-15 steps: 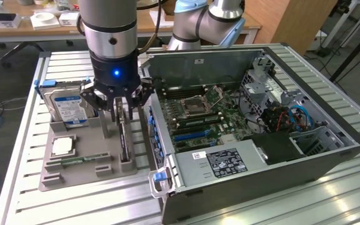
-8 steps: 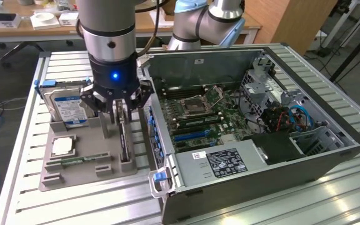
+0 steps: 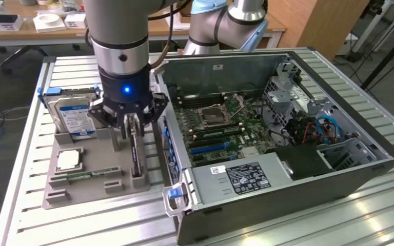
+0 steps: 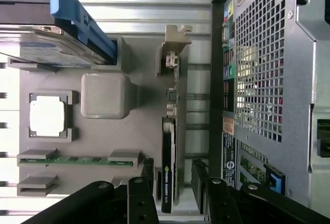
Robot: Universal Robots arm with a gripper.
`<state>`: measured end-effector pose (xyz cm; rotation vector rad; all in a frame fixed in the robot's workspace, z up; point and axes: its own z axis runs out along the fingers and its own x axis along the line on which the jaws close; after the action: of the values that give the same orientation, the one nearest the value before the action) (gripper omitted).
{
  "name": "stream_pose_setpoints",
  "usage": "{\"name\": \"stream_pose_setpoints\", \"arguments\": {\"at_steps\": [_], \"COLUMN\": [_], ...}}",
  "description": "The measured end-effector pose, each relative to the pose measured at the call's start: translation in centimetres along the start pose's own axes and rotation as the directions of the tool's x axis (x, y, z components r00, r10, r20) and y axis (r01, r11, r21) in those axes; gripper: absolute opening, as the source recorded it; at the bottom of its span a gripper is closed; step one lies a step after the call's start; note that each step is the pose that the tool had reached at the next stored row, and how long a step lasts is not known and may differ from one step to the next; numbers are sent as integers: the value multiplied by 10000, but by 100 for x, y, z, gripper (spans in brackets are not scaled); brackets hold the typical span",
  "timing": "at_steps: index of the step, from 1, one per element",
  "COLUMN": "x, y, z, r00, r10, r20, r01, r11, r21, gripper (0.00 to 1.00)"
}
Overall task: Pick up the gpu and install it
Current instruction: 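Pick up the gpu and move the gpu toward the slot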
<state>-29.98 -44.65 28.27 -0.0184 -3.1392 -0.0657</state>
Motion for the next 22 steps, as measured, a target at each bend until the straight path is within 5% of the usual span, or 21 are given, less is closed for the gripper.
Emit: {"name": "stream_pose_setpoints", "arguments": {"at_steps": [22], "x": [0], "y": [-8], "z": [200], "r00": [10000], "r10": [15], "r20": [2], "r01": [-15], "r11": [10000], "r21": [0], "gripper": [43]}}
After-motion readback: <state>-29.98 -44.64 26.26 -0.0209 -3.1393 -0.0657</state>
